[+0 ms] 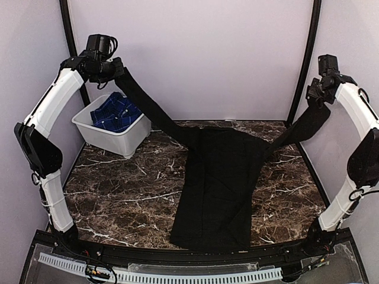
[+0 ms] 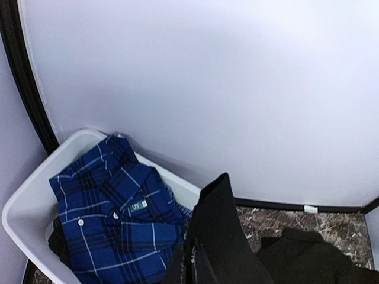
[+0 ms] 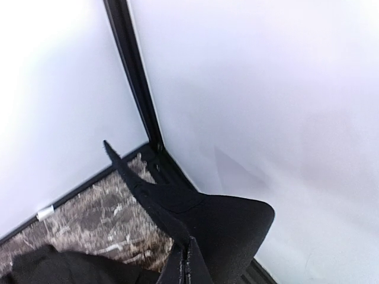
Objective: Fold and stack the long sleeve shirts
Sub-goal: Flatten out the crumpled shirt at the center of the board.
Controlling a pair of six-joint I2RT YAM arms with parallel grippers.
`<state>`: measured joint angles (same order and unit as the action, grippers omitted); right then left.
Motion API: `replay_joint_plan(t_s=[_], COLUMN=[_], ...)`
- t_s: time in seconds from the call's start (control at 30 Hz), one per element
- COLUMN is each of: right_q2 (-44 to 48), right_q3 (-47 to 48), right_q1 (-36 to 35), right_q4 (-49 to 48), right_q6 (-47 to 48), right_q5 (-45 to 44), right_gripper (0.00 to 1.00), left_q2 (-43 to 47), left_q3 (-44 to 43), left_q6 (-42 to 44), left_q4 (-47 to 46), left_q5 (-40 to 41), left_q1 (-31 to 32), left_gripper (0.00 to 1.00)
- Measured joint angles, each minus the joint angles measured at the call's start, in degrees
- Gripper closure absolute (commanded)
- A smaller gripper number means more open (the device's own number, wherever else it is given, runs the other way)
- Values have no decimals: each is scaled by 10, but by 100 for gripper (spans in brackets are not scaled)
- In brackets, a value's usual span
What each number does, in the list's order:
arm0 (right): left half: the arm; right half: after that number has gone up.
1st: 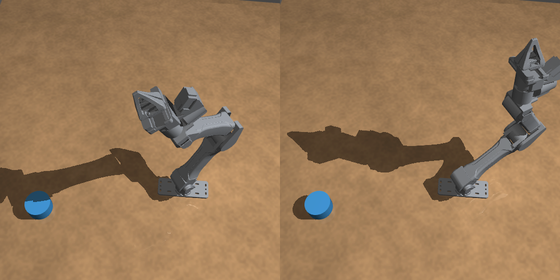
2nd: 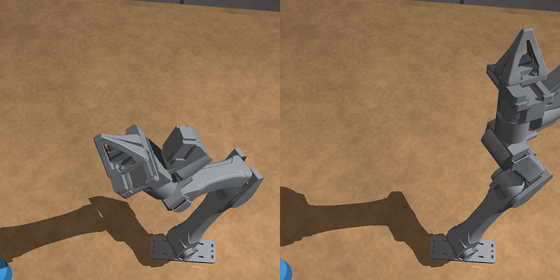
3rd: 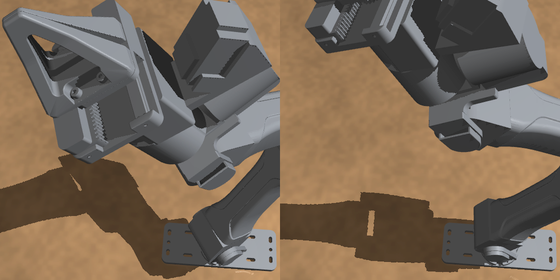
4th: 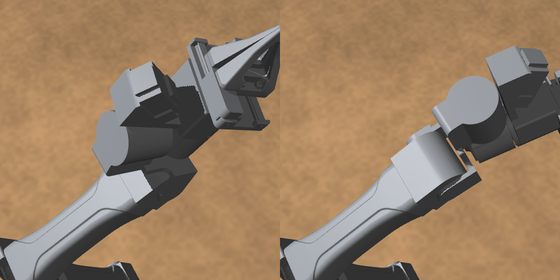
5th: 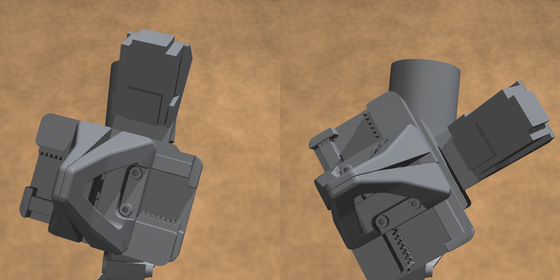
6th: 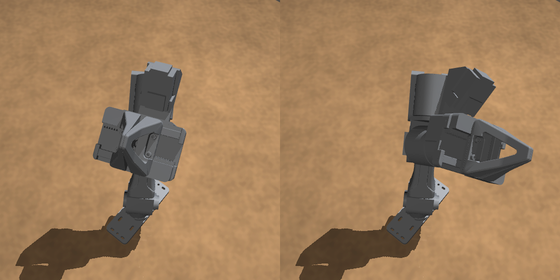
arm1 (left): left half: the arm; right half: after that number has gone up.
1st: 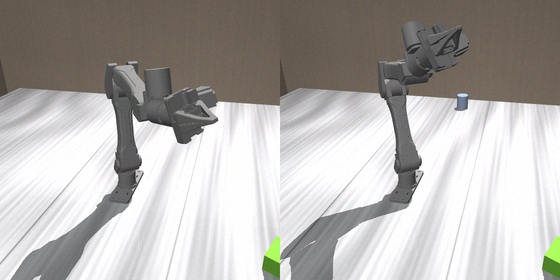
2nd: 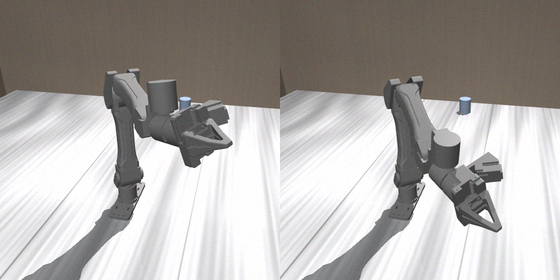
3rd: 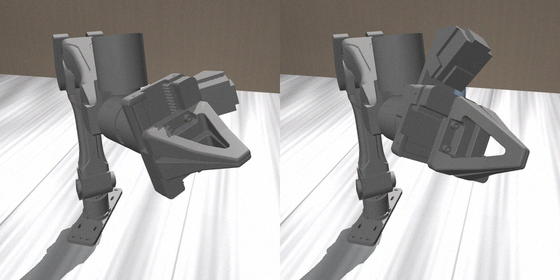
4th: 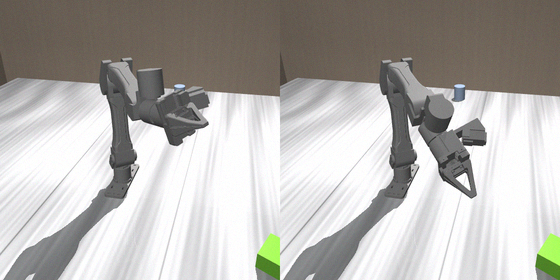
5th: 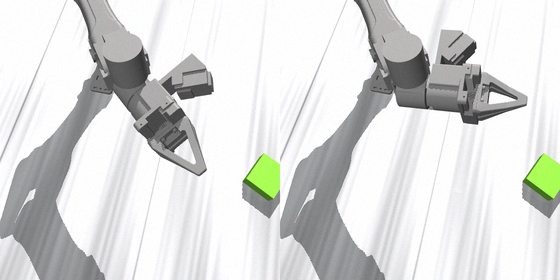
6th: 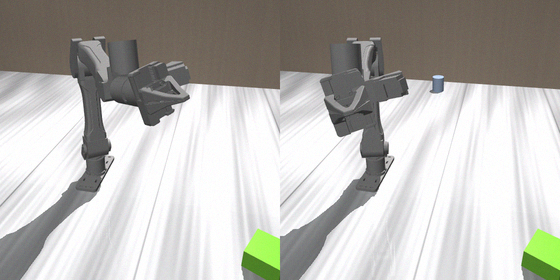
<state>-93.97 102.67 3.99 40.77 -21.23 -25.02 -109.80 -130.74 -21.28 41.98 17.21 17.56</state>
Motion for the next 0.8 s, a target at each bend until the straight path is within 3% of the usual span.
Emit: replay_joint_plan(t_s=[0.23,0.5,0.7,0.8], right_q2=[-30,-45,-52,-64], right_q3=[73,28,-66,-105], right_q1=[10,-10,-83,-113], right_q4=[6,8,-7,-11], right_q6=[16,34,44,45], right_q5=[10,33,31,32], right_gripper=[100,100,88,75], left_q2=[1,-31,-57,-61], left_q3=[-72,-70,-35,18], left_q6=[21,21,21,15], left_q4=[-14,-19,-37,-47], left_q5=[-15,-103,-142,-151], left_q1=[-12,-10,40,81], left_gripper=[98,100,100,100])
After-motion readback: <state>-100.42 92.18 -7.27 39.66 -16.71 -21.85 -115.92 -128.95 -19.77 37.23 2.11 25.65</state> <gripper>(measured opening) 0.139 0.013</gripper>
